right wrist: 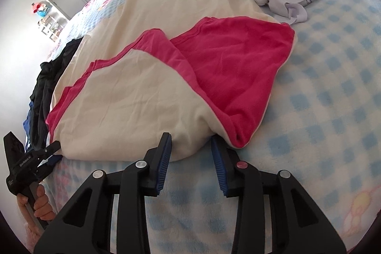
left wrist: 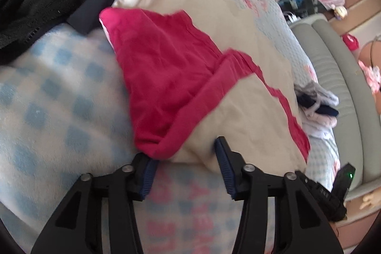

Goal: Fold clothes
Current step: 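Move both open grippers to the folded pink-trimmed edge of the shirt, then close both grippers on the folded pink-trimmed edge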

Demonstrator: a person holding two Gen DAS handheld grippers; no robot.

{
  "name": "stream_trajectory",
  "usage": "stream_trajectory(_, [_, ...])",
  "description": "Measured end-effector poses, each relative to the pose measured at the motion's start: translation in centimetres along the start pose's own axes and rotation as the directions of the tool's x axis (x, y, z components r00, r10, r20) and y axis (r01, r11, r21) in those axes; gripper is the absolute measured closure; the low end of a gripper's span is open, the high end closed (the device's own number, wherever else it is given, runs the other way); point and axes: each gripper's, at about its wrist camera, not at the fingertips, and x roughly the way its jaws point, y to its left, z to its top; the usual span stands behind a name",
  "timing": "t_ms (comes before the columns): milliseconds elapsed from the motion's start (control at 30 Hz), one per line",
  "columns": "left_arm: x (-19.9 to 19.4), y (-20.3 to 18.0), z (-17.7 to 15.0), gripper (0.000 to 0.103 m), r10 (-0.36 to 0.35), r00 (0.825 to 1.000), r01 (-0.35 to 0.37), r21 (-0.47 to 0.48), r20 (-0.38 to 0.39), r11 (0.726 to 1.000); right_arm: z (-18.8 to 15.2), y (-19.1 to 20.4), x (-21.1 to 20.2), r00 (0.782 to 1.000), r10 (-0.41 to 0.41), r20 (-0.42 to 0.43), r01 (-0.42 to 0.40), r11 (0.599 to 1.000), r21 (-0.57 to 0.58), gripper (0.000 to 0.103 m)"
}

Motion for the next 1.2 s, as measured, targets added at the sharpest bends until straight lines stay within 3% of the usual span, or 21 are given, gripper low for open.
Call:
stream_trajectory(33, [-0.2, -0.1, -0.1, 0.076, 0.005, 1.0, -0.005, 0.005, 0.011, 1.0, -0.1, 0.2, -0.2, 1.0, -0.019, 0.006, 0.02, 1.0, -0.016, 0.073])
stream_trajectory(167, [-0.5, -0.4, -0.6, 0.079, 0.051, 0.999, -0.052, 0.053, 0.01, 0.997, -0.7, 1.1, -0.8, 0.994, -0.102, 0.03, 0.105, 0.988, -0.114, 0.079])
stream_trajectory(333, [-1.4, 0.9, -1.4, 0.081, 0.111, 0.993, -0.109, 0.086, -0.025, 0.99, -0.7, 0.3, -1.1, 0.994, -0.108, 0.019, 0.109, 0.988, -0.113, 0.079])
stream_trajectory(500, [-3.0, 1.6, -1.2, 0.081, -0.015, 1.0, 0.015, 0.05, 0.001, 0.999, -0.4, 0.2, -1.8, 0.998, -0.048, 0.036, 0.05, 0.996, -0.068, 0.075])
stream_trajectory(600, [-2.5, 1.9, -0.8, 0.054, -0.116, 0.993, 0.115, -0.03, -0.005, 0.993, -0.4, 0.1, -1.6, 0.998, -0.04, 0.042, 0.042, 0.998, -0.044, 0.07])
stream_trajectory(633, [-2.1, 2.2, -0.8, 0.056, -0.146, 0.989, 0.145, -0.067, -0.011, 0.987, -0.4, 0.1, -1.5, 0.998, -0.038, 0.044, 0.039, 0.999, -0.036, 0.07])
stream_trajectory(800, [-1.0, 1.7, -1.2, 0.057, -0.105, 0.995, 0.105, -0.069, 0.003, 0.992, -0.4, 0.0, -1.2, 0.998, -0.026, 0.055, 0.025, 1.0, 0.003, 0.07])
stream_trajectory(967, [-0.8, 2.1, -1.7, 0.058, -0.106, 0.994, 0.108, -0.099, 0.03, 0.989, -0.7, 0.1, -1.0, 0.997, -0.054, 0.05, 0.055, 0.998, -0.017, 0.07])
stream_trajectory(1200, [0.0, 1.0, -1.1, 0.058, -0.143, 0.988, 0.15, -0.123, 0.061, 0.981, -0.1, -0.5, 0.3, 0.999, 0.026, 0.019, -0.027, 0.998, 0.051, 0.064])
